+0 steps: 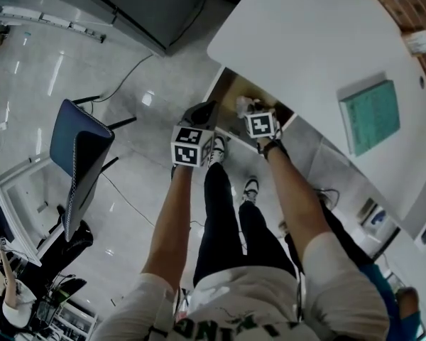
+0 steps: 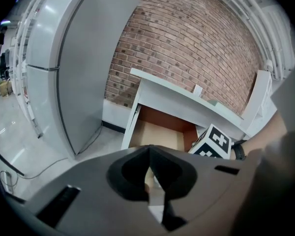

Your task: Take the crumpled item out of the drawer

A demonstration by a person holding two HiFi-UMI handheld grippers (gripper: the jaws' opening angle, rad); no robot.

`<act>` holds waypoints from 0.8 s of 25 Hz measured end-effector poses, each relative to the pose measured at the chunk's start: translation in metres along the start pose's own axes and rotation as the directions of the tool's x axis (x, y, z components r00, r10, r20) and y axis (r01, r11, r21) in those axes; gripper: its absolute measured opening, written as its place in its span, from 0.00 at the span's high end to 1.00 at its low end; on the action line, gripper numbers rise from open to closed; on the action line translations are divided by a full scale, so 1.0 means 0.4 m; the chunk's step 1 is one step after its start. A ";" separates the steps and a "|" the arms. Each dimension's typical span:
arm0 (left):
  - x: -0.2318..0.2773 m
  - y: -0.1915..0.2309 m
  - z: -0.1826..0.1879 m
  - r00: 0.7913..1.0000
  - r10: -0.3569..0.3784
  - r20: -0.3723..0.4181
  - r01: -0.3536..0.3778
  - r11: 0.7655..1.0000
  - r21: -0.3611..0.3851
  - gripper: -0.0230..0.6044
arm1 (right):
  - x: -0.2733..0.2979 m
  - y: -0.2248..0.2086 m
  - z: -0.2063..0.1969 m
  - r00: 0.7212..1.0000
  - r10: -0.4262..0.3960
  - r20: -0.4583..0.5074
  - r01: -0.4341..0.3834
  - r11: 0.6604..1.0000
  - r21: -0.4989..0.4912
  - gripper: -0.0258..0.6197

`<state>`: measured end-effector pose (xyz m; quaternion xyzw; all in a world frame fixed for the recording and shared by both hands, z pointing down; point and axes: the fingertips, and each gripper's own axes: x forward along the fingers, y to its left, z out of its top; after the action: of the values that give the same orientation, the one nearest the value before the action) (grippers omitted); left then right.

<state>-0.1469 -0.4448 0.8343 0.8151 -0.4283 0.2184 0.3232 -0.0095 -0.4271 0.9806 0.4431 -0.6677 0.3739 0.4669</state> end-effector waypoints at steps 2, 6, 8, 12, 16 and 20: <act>-0.016 -0.001 0.010 1.000 0.010 0.017 -0.010 1.000 0.007 0.96 | -0.029 0.010 0.011 1.000 0.009 0.020 -0.009 1.000 0.003 0.88; -0.054 -0.038 0.048 0.999 0.013 0.036 -0.014 1.000 0.025 0.96 | -0.113 0.012 0.014 0.999 0.003 0.042 -0.004 1.000 0.008 0.88; -0.078 -0.054 0.074 0.999 0.021 0.045 -0.022 0.999 0.032 0.96 | -0.156 0.023 0.023 0.998 0.016 0.067 -0.017 1.000 0.019 0.88; -0.132 -0.096 0.115 0.997 0.040 0.066 -0.042 0.998 0.038 0.96 | -0.261 0.032 0.036 0.990 0.015 0.142 -0.019 0.999 0.027 0.88; -0.196 -0.163 0.152 0.996 0.033 0.088 -0.038 0.998 0.059 0.97 | -0.380 0.042 0.026 0.977 0.032 0.209 -0.042 0.998 0.045 0.88; -0.259 -0.240 0.204 0.990 0.035 0.137 -0.046 0.996 0.079 0.96 | -0.508 0.028 0.029 0.962 0.026 0.272 -0.040 0.998 0.043 0.88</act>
<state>-0.1155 -0.4046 0.6795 0.8318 -0.4563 0.1865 0.2552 0.0113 -0.3845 0.7823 0.4901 -0.7235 0.3334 0.3539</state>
